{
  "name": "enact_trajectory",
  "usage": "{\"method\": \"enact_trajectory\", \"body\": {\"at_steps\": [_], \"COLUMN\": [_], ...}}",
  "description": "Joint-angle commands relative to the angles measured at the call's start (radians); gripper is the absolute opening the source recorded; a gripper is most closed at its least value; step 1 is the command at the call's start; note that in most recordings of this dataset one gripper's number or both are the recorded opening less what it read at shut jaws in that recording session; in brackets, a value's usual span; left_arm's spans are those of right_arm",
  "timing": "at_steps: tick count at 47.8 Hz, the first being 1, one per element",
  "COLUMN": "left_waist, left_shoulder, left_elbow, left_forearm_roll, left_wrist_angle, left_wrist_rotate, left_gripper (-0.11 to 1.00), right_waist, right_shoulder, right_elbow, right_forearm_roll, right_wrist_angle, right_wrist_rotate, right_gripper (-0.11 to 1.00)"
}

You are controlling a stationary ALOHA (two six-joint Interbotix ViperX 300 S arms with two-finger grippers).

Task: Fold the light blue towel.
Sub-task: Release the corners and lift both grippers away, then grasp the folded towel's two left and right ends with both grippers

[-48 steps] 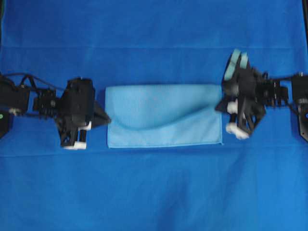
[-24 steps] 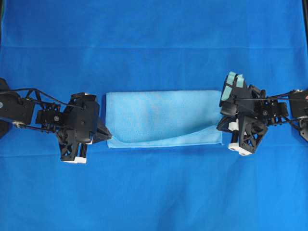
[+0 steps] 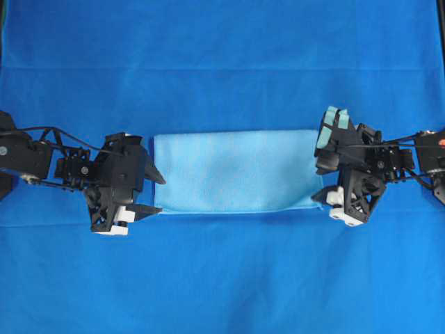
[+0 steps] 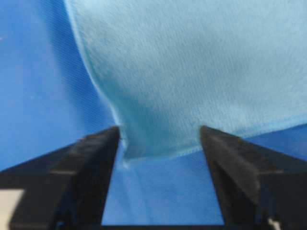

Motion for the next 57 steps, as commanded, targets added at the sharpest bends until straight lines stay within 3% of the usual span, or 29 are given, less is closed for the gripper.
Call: {"method": "enact_trajectory", "body": {"at_steps": [1, 5, 11, 28, 57], "left_waist": [0.006, 0.017, 0.075, 0.247, 0.305], "left_shoulder": [-0.052, -0.087, -0.109, -0.023, 0.133], "left_elbow": [-0.026, -0.029, -0.025, -0.044, -0.049], "left_forearm_roll": [-0.002, 0.0, 0.0, 0.0, 0.0], "left_wrist_angle": [0.018, 0.035, 0.035, 0.038, 0.014], "left_wrist_rotate": [0.005, 0.006, 0.023, 0.117, 0.135], "left_gripper": [0.62, 0.62, 0.62, 0.62, 0.62], "right_waist": [0.005, 0.003, -0.029, -0.262, -0.345], "right_shoulder": [-0.054, -0.098, -0.13, -0.029, 0.166], "right_elbow": [-0.026, -0.032, -0.028, -0.031, -0.04], "right_forearm_roll": [-0.023, -0.057, -0.104, -0.187, -0.201], "right_wrist_angle": [0.02, 0.032, 0.032, 0.031, -0.055], "right_wrist_rotate": [-0.002, -0.002, 0.003, 0.002, 0.0], "right_gripper": [0.65, 0.59, 0.6, 0.6, 0.6]}}
